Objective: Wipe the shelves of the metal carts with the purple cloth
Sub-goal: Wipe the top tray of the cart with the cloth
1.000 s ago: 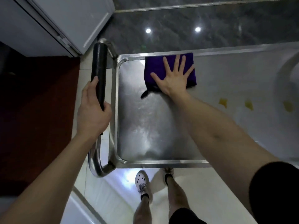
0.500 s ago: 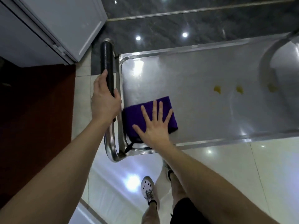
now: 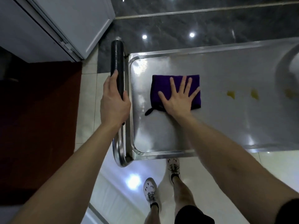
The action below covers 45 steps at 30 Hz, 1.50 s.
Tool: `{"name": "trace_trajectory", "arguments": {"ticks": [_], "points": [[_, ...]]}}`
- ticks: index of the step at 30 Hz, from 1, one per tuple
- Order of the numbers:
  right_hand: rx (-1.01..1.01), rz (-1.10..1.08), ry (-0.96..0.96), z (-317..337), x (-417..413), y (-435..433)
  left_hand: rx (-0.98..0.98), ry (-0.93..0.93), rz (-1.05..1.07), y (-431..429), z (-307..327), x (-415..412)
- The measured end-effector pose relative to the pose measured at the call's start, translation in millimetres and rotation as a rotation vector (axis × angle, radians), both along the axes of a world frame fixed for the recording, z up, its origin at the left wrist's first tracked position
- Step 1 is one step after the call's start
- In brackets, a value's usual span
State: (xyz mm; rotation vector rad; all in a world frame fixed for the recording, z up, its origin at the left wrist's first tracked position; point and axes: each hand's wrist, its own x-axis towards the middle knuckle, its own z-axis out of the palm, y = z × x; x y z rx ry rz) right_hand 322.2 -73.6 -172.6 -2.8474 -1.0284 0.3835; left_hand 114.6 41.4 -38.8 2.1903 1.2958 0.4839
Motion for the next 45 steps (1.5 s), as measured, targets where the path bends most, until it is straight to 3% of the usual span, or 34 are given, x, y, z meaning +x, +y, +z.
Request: {"name": "trace_trajectory", "arguments": {"ticks": [7, 12, 17, 26, 29, 34, 39, 45], "points": [[0.046, 0.1, 0.012, 2.5, 29.7, 160.7, 0.015, -0.001, 0.029, 2.3, -4.0, 0.2], [0.02, 0.158, -0.023, 0.0, 19.6, 189.6, 0.027, 0.019, 0.03, 0.5, -0.8, 1.7], [0.025, 0.226, 0.01, 1.9, -17.3, 147.8, 0.013, 0.015, 0.017, 3.4, 1.4, 3.6], [0.101, 0.305, -0.007, -4.5, -178.7, -37.7, 0.007, -0.007, 0.001, 3.9, -2.3, 6.5], [0.107, 0.313, 0.003, -4.1, -194.6, -65.0, 0.009, -0.008, -0.002, 6.1, -4.4, 7.0], [0.021, 0.317, 0.025, -0.3, -159.2, -100.8, -0.017, -0.003, 0.002, 8.8, -5.2, 6.2], [-0.071, 0.133, 0.056, 9.5, -73.9, -147.9, -0.04, -0.008, -0.009, 10.3, -3.1, 4.1], [-0.057, 0.01, 0.076, 20.1, 22.1, -106.5, -0.092, 0.005, -0.011, 11.6, -0.1, 0.5]]}}
